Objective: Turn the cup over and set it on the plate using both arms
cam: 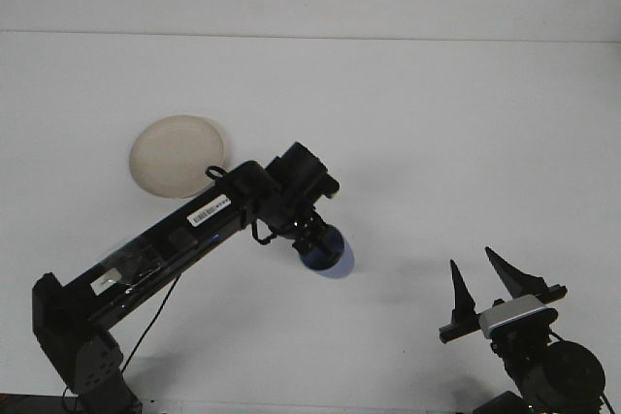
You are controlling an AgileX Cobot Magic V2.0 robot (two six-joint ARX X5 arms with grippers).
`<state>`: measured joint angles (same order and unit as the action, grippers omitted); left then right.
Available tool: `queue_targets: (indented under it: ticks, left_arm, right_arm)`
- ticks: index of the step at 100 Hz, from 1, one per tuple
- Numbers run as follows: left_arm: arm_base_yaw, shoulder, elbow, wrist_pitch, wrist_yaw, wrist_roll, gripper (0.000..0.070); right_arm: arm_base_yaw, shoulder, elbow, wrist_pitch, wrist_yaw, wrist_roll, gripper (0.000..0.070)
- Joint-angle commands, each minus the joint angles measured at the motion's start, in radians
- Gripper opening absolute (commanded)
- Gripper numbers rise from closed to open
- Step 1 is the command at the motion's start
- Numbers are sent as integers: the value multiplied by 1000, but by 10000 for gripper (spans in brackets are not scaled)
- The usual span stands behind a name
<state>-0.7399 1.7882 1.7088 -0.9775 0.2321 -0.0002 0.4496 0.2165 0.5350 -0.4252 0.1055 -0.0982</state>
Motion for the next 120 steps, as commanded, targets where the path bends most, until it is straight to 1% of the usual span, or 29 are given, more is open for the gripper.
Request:
queue_targets:
  ticks: [1,8,19,51,58,73,90,120]
  left_arm:
    - [35,2,75,-25,-33,34,14]
    - [93,2,135,-55,-63,48,14]
    - [203,2,208,-83,-86,64,14]
    - [552,11,234,-80,-95,77,14]
    - [618,15,234,-74,-110,79,14]
    - [732,36,234,-69,-111,95,14]
    - [813,101,234,-70,-111,97,14]
    - [840,216,234,-36,-111,109,14]
  right_arm:
    - [2,0,8,10,0,-4,377]
    - [2,0,8,10,0,-4,377]
    - [2,0,8,10,0,-4,377]
    - [2,0,8,10,0,-3,377]
    - [2,0,8,10,0,-3,377]
    - [2,0,8,10,0,-3,377]
    - [2,0,8,10,0,-3,377]
    - [2,0,8,9,0,-3,377]
